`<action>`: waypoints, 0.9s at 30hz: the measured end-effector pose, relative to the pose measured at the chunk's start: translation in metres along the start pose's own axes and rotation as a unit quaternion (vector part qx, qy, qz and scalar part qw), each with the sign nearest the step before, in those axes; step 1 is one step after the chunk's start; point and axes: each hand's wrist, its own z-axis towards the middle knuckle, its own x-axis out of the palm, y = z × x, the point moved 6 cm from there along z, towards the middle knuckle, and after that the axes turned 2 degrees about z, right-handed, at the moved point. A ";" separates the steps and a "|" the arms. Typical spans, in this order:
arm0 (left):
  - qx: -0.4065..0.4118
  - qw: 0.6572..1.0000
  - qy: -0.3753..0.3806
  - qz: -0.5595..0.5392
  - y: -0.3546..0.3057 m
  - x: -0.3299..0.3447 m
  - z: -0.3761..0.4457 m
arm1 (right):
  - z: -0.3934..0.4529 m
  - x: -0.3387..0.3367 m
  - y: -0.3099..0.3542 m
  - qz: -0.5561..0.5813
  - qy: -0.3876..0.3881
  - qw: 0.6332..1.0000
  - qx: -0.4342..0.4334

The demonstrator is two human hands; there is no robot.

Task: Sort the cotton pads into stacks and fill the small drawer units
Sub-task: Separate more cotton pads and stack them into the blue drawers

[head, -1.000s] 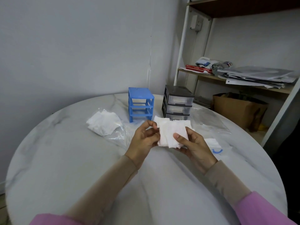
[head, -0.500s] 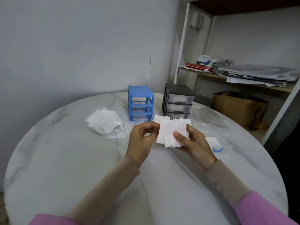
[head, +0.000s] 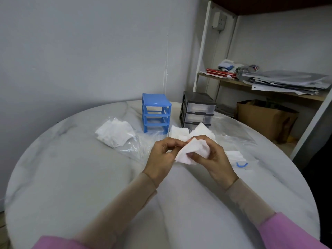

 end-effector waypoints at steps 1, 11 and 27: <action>-0.001 1.000 0.000 0.000 0.000 0.000 0.000 | 0.000 -0.001 0.000 -0.011 -0.013 1.000 -0.003; -0.017 0.997 -0.078 -0.020 0.002 -0.016 0.003 | 0.000 -0.011 -0.011 0.061 -0.068 0.993 0.078; -0.090 0.984 -0.064 -0.143 0.005 -0.017 0.002 | -0.004 -0.018 -0.023 0.180 -0.132 0.945 0.241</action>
